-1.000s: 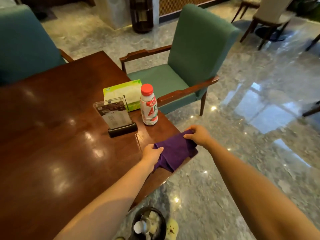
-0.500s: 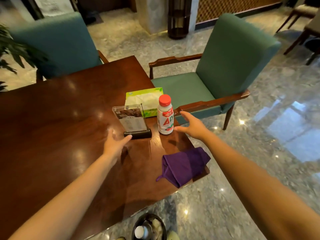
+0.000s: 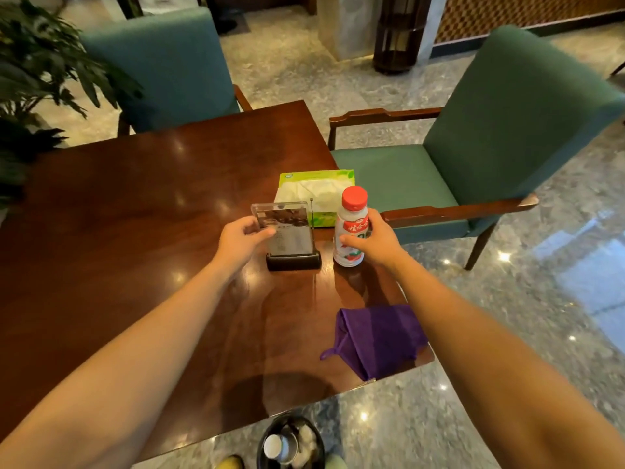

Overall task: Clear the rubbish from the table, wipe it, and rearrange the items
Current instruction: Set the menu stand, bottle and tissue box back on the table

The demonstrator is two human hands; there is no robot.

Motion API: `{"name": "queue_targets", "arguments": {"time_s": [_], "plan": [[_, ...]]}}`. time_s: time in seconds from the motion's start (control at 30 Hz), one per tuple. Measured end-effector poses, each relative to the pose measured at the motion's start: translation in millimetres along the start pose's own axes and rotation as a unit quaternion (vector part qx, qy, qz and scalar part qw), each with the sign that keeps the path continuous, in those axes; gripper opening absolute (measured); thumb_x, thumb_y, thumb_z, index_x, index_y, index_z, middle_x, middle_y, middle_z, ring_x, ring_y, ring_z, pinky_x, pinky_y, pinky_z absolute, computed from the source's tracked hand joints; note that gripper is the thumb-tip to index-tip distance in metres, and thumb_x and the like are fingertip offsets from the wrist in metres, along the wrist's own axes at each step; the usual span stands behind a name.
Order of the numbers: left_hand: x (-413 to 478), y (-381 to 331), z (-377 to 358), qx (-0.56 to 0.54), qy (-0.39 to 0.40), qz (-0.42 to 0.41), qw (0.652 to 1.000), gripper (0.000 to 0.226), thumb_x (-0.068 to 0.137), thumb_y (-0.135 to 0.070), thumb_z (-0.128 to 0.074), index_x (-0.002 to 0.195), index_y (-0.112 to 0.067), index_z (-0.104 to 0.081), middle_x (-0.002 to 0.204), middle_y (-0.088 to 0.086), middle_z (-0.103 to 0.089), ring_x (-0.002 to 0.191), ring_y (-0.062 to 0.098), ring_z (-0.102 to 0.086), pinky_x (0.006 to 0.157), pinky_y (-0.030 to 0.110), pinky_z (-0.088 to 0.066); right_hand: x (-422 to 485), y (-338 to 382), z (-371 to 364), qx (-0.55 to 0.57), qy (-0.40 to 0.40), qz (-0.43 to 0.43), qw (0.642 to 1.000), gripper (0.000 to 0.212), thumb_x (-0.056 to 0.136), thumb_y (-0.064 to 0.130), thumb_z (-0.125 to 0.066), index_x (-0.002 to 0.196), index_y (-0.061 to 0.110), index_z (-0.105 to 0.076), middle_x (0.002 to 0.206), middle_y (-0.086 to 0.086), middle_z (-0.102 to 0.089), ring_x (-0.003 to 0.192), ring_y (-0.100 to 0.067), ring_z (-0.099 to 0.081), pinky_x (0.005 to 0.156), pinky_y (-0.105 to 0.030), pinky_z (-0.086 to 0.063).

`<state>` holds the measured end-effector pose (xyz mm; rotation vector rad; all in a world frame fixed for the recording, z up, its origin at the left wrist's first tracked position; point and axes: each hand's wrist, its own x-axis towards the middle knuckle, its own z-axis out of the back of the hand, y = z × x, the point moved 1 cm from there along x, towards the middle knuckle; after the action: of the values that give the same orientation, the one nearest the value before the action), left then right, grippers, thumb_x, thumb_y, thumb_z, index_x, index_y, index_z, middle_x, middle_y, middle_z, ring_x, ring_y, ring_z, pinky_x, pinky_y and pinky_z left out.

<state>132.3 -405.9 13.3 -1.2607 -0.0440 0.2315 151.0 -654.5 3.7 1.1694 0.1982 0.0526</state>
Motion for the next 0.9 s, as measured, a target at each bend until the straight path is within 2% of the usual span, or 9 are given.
{"name": "queue_targets", "arguments": {"time_s": [0.07, 0.13, 0.23, 0.4, 0.5, 0.6, 0.7, 0.8, 0.9], "plan": [[-1.1, 1.9, 6.2, -0.006, -0.007, 0.002, 1.000, 0.013, 0.083, -0.005, -0.066, 0.078, -0.016, -0.063, 0.081, -0.007, -0.065, 0.070, -0.002, -0.061, 0.057, 0.006, -0.048, -1.3, 0.0, -5.4, 0.003, -0.012, 0.001, 1.000, 0.058, 0.079, 0.016, -0.072, 0.129, 0.012, -0.043, 0.121, -0.004, -0.057, 0.104, -0.013, -0.052, 0.092, -0.029, -0.044], [-1.6, 3.2, 17.8, -0.029, -0.012, -0.001, 1.000, 0.011, 0.082, -0.002, -0.065, 0.089, -0.011, -0.065, 0.085, -0.006, -0.066, 0.072, -0.004, -0.064, 0.061, 0.006, -0.050, -2.4, 7.0, -11.0, 0.009, -0.013, 0.005, 1.000, 0.057, 0.078, 0.016, -0.073, 0.128, 0.012, -0.044, 0.115, -0.001, -0.057, 0.103, -0.013, -0.053, 0.092, -0.029, -0.045], [-4.0, 4.5, 45.9, -0.038, -0.010, 0.005, 0.999, 0.017, 0.083, -0.001, -0.064, 0.098, -0.009, -0.065, 0.088, -0.006, -0.067, 0.083, 0.005, -0.063, 0.068, 0.011, -0.054, -2.2, 25.5, -22.8, 0.008, 0.001, 0.023, 1.000, 0.058, 0.078, 0.016, -0.073, 0.128, 0.012, -0.044, 0.112, 0.003, -0.054, 0.104, -0.014, -0.053, 0.092, -0.028, -0.044], [-8.5, 14.4, 113.5, -0.015, -0.016, 0.011, 1.000, 0.016, 0.082, -0.005, -0.067, 0.088, -0.020, -0.067, 0.094, -0.003, -0.069, 0.097, 0.019, -0.063, 0.087, 0.034, -0.051, 2.5, 63.2, -64.1, -0.007, 0.034, 0.059, 0.998, 0.055, 0.078, 0.015, -0.073, 0.126, 0.013, -0.046, 0.111, 0.003, -0.056, 0.101, -0.013, -0.055, 0.089, -0.027, -0.046], [-16.6, 24.2, 173.2, -0.009, -0.061, 0.005, 0.998, 0.018, 0.083, -0.005, -0.066, 0.098, -0.014, -0.065, 0.098, 0.002, -0.067, 0.099, 0.019, -0.062, 0.086, 0.032, -0.050, 3.7, 88.7, -112.7, -0.008, 0.054, 0.073, 0.996, 0.055, 0.076, 0.015, -0.075, 0.123, 0.012, -0.048, 0.107, 0.002, -0.058, 0.097, -0.014, -0.057, 0.088, -0.028, -0.048], [-22.1, 36.7, 238.3, -0.014, -0.087, 0.003, 0.996, 0.017, 0.083, -0.002, -0.064, 0.094, -0.016, -0.064, 0.092, -0.005, -0.066, 0.096, 0.018, -0.061, 0.081, 0.026, -0.052, 5.3, 115.7, -166.6, -0.003, 0.077, 0.079, 0.994, 0.056, 0.074, 0.015, -0.076, 0.123, 0.013, -0.049, 0.107, 0.003, -0.059, 0.096, -0.013, -0.058, 0.088, -0.027, -0.047], [-22.8, 54.9, 306.9, 0.003, -0.114, 0.000, 0.993, 0.018, 0.084, -0.003, -0.063, 0.100, -0.011, -0.063, 0.092, -0.005, -0.066, 0.099, 0.020, -0.061, 0.084, 0.031, -0.052, 9.8, 145.5, -225.3, 0.001, 0.099, 0.087, 0.991, 0.058, 0.074, 0.016, -0.077, 0.124, 0.016, -0.049, 0.109, 0.005, -0.059, 0.100, -0.014, -0.058, 0.089, -0.027, -0.047], [-18.8, 76.6, 373.9, 0.009, -0.127, 0.004, 0.992, 0.018, 0.085, -0.005, -0.063, 0.103, -0.010, -0.063, 0.098, 0.002, -0.067, 0.100, 0.020, -0.061, 0.079, 0.022, -0.054, 15.5, 172.0, -288.0, 0.011, 0.113, 0.090, 0.989, 0.059, 0.074, 0.016, -0.076, 0.126, 0.016, -0.048, 0.108, 0.006, -0.059, 0.100, -0.014, -0.059, 0.086, -0.024, -0.046], [-11.7, 99.9, 437.7, 0.025, -0.132, 0.012, 0.991, 0.018, 0.085, -0.009, -0.064, 0.103, -0.013, -0.063, 0.106, 0.007, -0.066, 0.104, 0.021, -0.061, 0.088, 0.031, -0.050, 23.6, 193.0, -353.4, 0.028, 0.127, 0.080, 0.988, 0.060, 0.073, 0.016, -0.077, 0.126, 0.017, -0.048, 0.105, 0.010, -0.060, 0.100, -0.012, -0.059, 0.086, -0.024, -0.046]]}}
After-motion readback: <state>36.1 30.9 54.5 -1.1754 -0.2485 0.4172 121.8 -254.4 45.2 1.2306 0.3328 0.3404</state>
